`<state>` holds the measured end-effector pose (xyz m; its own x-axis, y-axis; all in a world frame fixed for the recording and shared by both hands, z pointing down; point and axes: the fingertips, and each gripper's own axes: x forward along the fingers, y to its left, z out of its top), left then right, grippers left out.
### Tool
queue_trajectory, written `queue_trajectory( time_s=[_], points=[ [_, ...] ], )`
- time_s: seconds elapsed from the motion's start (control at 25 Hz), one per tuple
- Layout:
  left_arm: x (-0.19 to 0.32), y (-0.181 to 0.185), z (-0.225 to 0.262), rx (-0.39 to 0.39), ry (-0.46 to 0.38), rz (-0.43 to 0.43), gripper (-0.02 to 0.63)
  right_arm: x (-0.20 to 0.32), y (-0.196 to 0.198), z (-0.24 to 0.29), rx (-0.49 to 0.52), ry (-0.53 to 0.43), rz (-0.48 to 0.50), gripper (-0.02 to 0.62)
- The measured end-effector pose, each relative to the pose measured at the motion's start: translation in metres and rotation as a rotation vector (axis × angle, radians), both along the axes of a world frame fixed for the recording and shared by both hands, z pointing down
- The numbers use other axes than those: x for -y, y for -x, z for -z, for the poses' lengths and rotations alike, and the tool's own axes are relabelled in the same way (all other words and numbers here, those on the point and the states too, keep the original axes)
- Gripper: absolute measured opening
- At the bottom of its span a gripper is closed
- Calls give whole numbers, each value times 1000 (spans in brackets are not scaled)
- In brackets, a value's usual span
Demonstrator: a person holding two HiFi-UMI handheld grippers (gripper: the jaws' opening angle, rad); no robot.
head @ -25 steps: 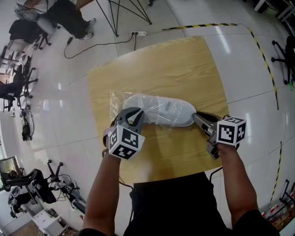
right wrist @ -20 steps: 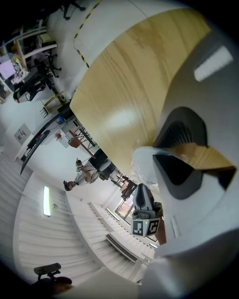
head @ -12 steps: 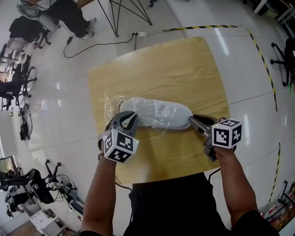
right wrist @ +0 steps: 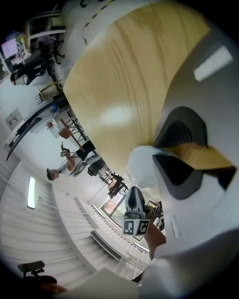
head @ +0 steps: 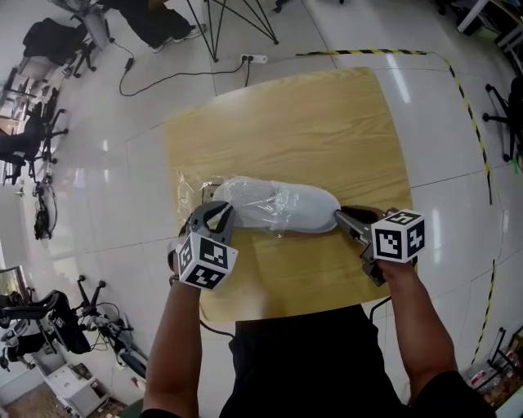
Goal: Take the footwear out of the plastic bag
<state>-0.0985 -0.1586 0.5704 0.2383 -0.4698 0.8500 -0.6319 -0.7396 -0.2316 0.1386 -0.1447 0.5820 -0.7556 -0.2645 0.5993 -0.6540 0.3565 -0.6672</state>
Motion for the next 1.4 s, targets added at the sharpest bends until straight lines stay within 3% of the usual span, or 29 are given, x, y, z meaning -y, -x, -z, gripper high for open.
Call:
queue_trajectory(
  time_s=[1.4],
  points=[
    [-6, 43, -5, 124, -19, 21, 38, -21, -8, 1, -127, -54, 159, 63]
  ],
)
